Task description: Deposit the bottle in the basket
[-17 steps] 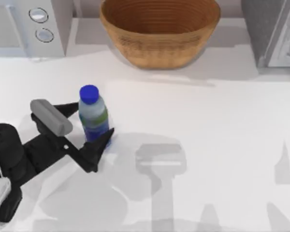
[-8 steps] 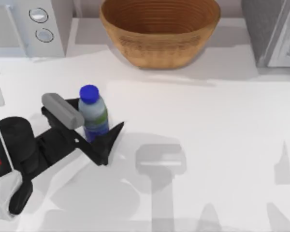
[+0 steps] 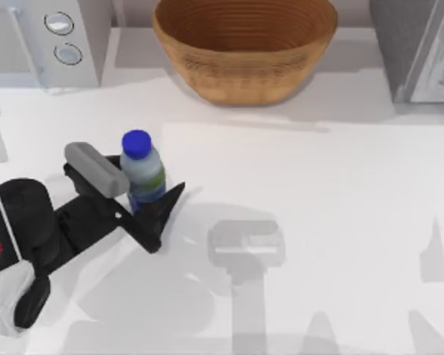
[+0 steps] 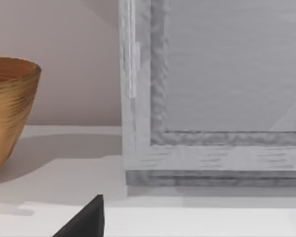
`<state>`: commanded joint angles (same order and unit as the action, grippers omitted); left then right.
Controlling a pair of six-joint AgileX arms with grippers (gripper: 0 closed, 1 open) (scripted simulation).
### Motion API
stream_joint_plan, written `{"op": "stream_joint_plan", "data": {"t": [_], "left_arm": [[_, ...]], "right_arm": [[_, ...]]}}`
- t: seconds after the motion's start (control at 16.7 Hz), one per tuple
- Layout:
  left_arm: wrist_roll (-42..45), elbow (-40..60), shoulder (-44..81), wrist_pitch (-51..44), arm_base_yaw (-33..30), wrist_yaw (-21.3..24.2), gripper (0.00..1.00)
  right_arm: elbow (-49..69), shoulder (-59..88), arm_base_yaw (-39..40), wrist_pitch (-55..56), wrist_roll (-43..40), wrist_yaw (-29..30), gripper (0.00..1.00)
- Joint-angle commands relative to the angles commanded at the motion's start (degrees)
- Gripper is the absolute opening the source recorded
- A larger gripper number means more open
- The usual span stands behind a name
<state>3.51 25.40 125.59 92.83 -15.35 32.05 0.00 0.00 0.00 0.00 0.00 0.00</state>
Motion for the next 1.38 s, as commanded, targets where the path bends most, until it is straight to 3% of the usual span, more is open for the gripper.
{"op": "stream_joint_plan", "data": {"t": [0.48,1.08,1.38], "left_arm": [[0.0,0.0,0.0,0.0,0.0,0.0,0.02],[0.1,-0.1,0.0,0.0,0.1,0.0,0.0],[0.7,-2.4,-6.9,-6.3,3.9,2.2,0.0]], "right_arm": [[0.0,0.0,0.0,0.0,0.0,0.0,1.0],[0.0,0.0,0.0,0.0,0.0,0.0,1.0],[0.0,0.0,0.0,0.0,0.0,0.0,1.0]]}}
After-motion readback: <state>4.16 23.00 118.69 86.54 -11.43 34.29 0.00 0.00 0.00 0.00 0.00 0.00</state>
